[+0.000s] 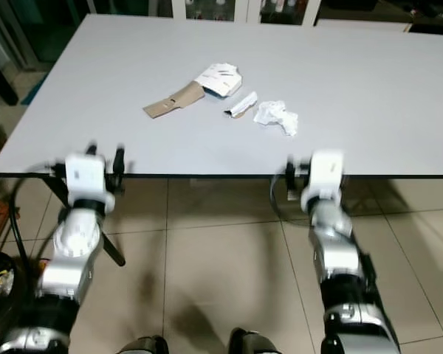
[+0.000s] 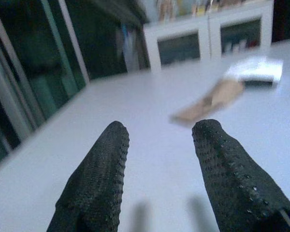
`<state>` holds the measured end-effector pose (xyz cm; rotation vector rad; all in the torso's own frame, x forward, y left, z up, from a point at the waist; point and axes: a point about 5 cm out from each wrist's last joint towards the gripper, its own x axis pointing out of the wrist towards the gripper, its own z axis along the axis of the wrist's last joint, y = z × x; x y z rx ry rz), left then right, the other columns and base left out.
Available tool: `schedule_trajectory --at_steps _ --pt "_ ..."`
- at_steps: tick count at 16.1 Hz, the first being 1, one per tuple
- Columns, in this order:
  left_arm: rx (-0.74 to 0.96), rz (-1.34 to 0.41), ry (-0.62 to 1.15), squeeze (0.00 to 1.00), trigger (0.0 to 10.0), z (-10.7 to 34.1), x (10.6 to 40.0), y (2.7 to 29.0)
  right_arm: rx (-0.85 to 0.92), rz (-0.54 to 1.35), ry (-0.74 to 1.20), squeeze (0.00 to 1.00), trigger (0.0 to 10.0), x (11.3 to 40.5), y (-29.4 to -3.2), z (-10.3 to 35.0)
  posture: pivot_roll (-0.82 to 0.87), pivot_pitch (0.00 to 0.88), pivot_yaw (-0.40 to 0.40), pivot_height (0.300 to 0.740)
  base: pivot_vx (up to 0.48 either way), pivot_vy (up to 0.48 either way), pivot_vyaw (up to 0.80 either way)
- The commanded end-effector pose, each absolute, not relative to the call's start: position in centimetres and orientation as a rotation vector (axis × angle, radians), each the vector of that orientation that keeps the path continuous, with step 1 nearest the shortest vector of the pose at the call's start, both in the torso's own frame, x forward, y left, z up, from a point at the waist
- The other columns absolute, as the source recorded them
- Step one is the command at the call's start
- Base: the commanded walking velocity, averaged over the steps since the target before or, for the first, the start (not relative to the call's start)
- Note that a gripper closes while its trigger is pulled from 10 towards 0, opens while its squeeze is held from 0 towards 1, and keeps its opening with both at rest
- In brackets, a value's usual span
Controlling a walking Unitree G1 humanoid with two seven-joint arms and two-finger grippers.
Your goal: Picking trash to rubbish bin
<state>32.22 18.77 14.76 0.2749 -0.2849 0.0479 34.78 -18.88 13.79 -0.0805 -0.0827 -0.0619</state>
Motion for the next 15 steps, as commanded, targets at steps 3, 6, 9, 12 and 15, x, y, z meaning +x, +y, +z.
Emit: schedule_trajectory --at_steps 3,6,9,12,15 --pt "0.278 0.029 -0.351 0.0 10.0 17.9 33.1 18.6 -0.045 -0.071 -0.215 0.0 10.0 35.2 -18.8 17.8 0.0 0.091 -0.063 0.74 0.0 0.0 0.0" --pt "0.274 0.016 -0.356 0.0 10.0 18.9 33.9 18.3 -0.022 -0.064 -0.298 0.0 10.0 35.5 -18.1 20.7 -0.01 0.084 -0.061 0.74 0.0 0.0 0.0" --pt "0.27 0.006 -0.337 0.0 10.0 18.8 34.2 17.9 -0.027 -0.051 -0.304 0.0 10.0 35.3 -17.7 21.8 -0.01 0.081 -0.061 0.74 0.0 0.0 0.0" --pt "0.262 -0.007 -0.332 0.0 10.0 18.8 34.0 17.6 0.0 -0.055 -0.356 0.0 10.0 34.9 -17.5 23.6 -0.01 0.077 -0.055 0.74 0.0 0.0 0.0" --pt "0.246 -0.01 -0.341 0.0 10.0 19.0 34.2 17.3 0.029 -0.061 -0.459 0.0 10.0 34.7 -17.2 25.9 -0.02 0.062 -0.053 0.74 0.0 0.0 0.0"
